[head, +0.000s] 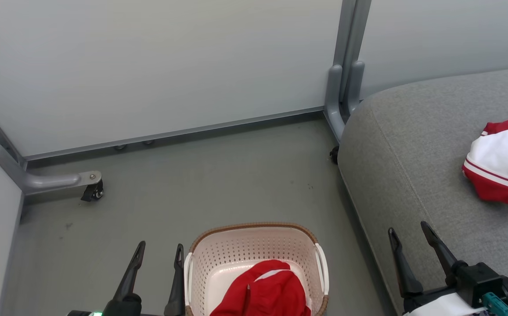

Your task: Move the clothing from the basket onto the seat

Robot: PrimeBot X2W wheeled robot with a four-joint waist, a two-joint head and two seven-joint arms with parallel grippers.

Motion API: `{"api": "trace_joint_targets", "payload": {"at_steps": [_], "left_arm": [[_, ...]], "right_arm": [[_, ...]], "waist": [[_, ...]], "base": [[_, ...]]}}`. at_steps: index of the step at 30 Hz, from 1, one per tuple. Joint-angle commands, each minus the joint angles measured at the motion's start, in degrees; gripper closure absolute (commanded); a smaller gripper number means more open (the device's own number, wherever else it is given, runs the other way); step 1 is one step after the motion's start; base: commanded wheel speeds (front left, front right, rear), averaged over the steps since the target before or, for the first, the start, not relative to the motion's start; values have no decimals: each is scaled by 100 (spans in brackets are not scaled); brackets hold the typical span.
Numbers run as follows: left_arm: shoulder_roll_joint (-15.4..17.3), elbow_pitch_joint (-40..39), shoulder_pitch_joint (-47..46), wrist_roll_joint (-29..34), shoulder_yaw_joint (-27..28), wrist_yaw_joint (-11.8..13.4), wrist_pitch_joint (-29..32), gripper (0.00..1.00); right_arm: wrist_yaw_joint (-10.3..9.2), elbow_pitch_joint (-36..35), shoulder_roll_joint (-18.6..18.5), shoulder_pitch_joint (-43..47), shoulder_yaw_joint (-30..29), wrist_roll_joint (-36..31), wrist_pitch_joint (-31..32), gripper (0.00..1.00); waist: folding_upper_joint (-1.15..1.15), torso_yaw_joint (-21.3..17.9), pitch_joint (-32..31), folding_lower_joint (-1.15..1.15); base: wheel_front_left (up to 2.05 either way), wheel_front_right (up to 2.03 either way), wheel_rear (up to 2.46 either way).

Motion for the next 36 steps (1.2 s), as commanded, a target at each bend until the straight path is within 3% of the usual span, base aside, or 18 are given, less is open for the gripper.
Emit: {"api": "trace_joint_targets", "payload": {"at_steps": [1, 14, 24, 27, 36], "left_arm": [[-3, 8, -77, -23, -11, 11, -4, 0], [-2, 54, -119, -3, -98, 5, -4, 0], [-2, 107, -224, -34, -223, 45, -5, 0], [-2, 143, -386, -33, -326, 15, -5, 0], [2, 420, -1545, -27, -664, 43, -5, 0]], "right_arm": [[-8, -7, -36, -31, 4, -19, -1, 0], [-8, 10, -38, 44, -12, 44, -1, 0], [-8, -32, -83, -47, 26, 80, -1, 0], [-8, -79, -116, -151, 6, 99, -1, 0], [-8, -315, -288, -1161, -42, 195, -1, 0]], "waist": [[14, -7, -1, 0], [14, -29, -23, 0], [14, -74, 318, 0], [14, -76, 596, 0], [14, -247, 2265, 0]], "base": [[0, 0, 0], [0, 0, 0], [0, 0, 0], [0, 0, 0], [0, 0, 0]]}}
